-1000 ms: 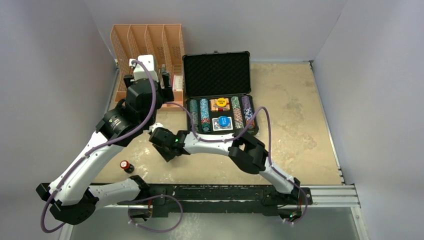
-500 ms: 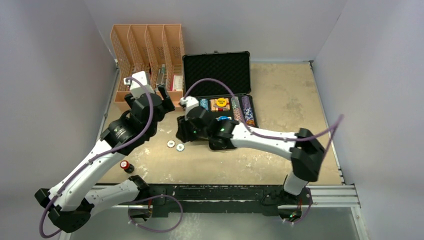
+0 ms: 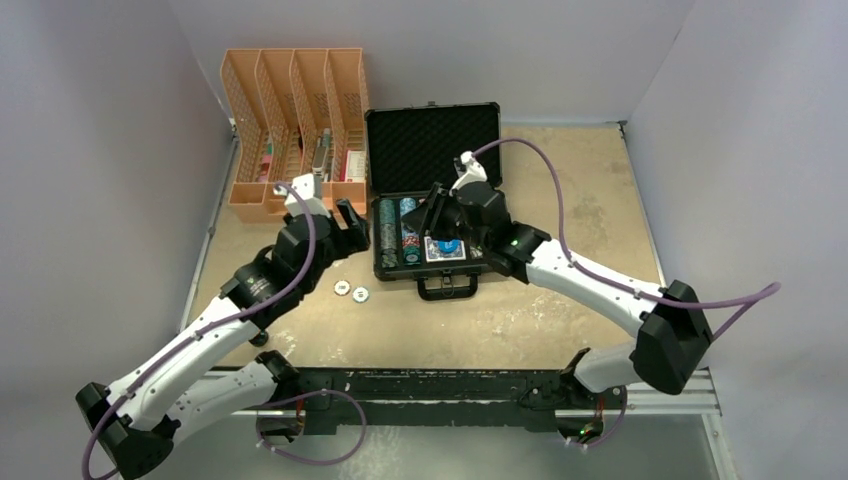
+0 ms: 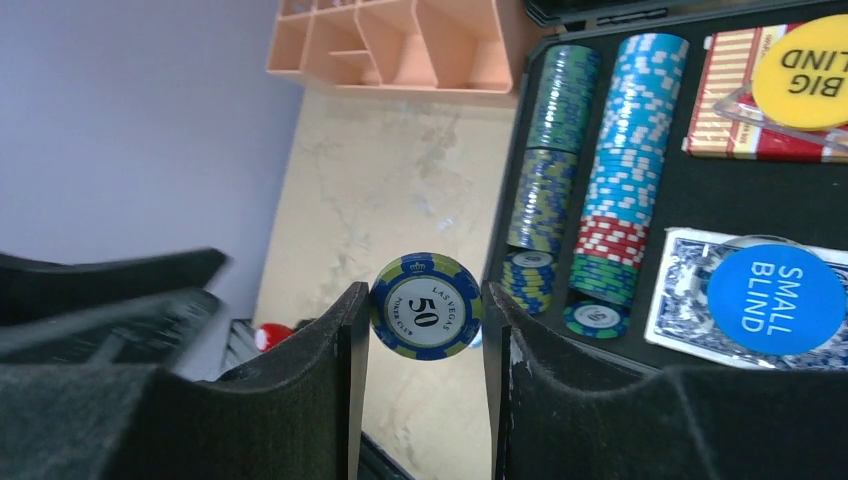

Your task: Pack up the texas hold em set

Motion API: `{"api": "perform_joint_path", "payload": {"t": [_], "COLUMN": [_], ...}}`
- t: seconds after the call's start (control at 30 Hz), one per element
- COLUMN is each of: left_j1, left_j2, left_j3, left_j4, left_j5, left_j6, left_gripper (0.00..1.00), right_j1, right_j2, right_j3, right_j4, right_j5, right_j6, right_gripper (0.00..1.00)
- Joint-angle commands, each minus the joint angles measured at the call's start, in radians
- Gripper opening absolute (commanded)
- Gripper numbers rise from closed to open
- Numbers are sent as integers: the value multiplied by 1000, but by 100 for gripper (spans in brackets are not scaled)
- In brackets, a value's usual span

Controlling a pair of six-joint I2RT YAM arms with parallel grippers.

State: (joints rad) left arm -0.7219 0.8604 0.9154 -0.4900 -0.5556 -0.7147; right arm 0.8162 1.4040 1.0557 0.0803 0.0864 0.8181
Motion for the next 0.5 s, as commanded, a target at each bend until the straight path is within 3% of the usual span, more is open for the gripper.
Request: {"api": "perform_joint_path", "payload": {"t": [0.0, 0.23, 0.47], "left_j1": [1, -1, -1], "left_j2": [13, 120, 91], "left_j3": [-63, -92, -190], "left_j4": [242, 427, 669], "left_j5": [286, 396, 453], "left_j6": [42, 81, 54], "left_gripper": [73, 70, 70], "right_j1": [-8, -47, -112], "right_j2": [-66, -101, -70], "right_j3": [13, 10, 50], "right_j4": [71, 74, 74], "right_j5": [-24, -56, -106], "right_j6": [117, 199, 193], "right_gripper": [42, 45, 46]}}
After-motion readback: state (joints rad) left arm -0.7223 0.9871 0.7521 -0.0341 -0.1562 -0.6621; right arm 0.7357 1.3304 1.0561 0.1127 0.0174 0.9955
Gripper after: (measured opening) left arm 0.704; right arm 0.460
